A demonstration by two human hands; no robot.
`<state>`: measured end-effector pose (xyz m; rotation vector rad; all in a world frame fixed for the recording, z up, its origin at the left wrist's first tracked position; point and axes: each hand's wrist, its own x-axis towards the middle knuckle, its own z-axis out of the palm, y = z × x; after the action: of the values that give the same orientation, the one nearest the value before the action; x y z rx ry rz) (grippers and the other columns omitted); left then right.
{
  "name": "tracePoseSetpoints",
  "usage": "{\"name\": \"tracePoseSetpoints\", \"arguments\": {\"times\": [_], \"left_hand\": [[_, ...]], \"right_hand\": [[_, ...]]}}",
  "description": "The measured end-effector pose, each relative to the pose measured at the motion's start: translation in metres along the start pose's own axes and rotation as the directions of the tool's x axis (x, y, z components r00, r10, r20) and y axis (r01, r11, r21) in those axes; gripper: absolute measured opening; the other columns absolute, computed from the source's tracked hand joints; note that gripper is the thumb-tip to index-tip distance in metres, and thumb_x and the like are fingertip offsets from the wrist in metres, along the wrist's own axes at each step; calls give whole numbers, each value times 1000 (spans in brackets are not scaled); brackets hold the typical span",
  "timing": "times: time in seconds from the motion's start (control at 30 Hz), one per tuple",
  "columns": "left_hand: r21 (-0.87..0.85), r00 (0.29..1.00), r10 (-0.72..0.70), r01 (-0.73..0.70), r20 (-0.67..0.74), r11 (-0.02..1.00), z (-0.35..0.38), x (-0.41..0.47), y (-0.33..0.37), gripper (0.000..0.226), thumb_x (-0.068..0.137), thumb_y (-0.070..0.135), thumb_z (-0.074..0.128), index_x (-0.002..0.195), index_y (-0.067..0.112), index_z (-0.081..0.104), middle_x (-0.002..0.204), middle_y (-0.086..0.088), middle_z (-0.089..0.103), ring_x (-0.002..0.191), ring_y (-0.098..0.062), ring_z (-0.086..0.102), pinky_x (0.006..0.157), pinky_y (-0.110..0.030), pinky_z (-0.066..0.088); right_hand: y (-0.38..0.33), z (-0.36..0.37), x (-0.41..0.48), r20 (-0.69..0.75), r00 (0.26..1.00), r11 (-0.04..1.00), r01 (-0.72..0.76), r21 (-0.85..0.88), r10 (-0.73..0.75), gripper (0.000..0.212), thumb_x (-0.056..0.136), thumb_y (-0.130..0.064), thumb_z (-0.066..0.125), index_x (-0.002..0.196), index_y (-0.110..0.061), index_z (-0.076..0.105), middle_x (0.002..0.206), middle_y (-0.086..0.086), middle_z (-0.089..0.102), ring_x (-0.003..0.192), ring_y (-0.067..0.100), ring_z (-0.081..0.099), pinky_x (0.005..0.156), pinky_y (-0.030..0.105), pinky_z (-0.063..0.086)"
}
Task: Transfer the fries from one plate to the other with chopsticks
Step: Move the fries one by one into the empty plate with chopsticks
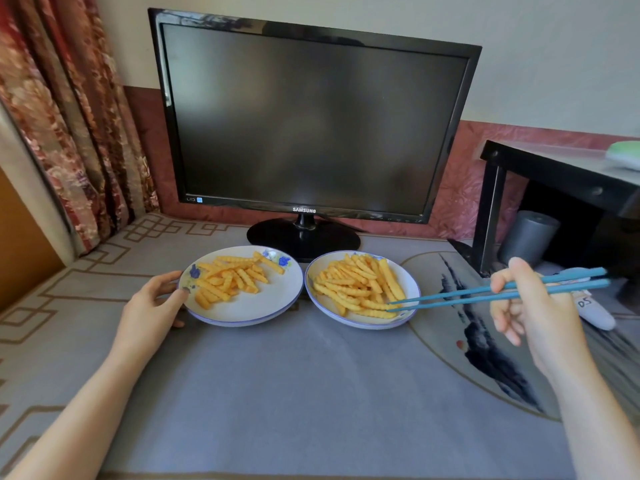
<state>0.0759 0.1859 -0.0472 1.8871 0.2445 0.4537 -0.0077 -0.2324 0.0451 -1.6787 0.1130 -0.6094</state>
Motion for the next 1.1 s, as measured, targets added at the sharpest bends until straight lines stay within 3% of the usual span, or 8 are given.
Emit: {"name": "tracePoseSetpoints", "arguments": {"times": [0.3,0.6,0.7,0.8,0.93,1.1], "left_hand": [[-6,1000,-9,9,7,1000,0,1,-2,31,92,10,53,122,14,59,108,-6,64,60,-23,58,42,-7,45],[-5,1000,-10,10,5,1000,0,2,-2,32,92,10,53,123,14,58,108,-5,64,58,-22,58,43,-9,46],[6,1000,-11,11,8,1000,-1,2,-2,32,91,11,53,122,16,58,109,-4,65,57,-22,59,48,-15,50],[8,1000,-11,11,6,1000,-1,2,-2,31,91,12,54,120,18,59,109,-3,65,54,-22,59,48,-12,48],[1,1000,-14,14,1,1000,-1,0,-1,29,90,11,54,117,21,59,108,-2,66,54,-22,59,58,-25,48],[-4,1000,-11,11,-3,1000,-1,1,-2,29,90,10,54,117,19,59,107,-2,66,50,-18,57,46,-9,45]], "right_hand": [[-14,24,-3,43,998,994,46,95,-50,42,102,-27,35,68,-6,50,34,9,42,25,14,23,30,13,17],[-28,91,0,117,990,972,54,229,-82,41,102,-26,36,68,-7,49,35,9,45,25,16,29,32,13,21],[-22,120,7,166,983,975,37,219,-74,42,102,-27,36,68,-8,50,37,9,47,26,17,32,32,15,22],[-11,145,14,220,974,978,15,209,-62,42,102,-30,37,69,-9,52,41,13,50,27,18,35,33,17,26],[1,168,10,278,957,987,41,154,-84,42,103,-32,36,73,-7,53,45,15,50,30,18,35,35,21,29],[11,174,-2,303,943,988,110,105,-137,41,103,-32,36,74,-8,53,46,15,50,33,21,35,40,25,33]]}}
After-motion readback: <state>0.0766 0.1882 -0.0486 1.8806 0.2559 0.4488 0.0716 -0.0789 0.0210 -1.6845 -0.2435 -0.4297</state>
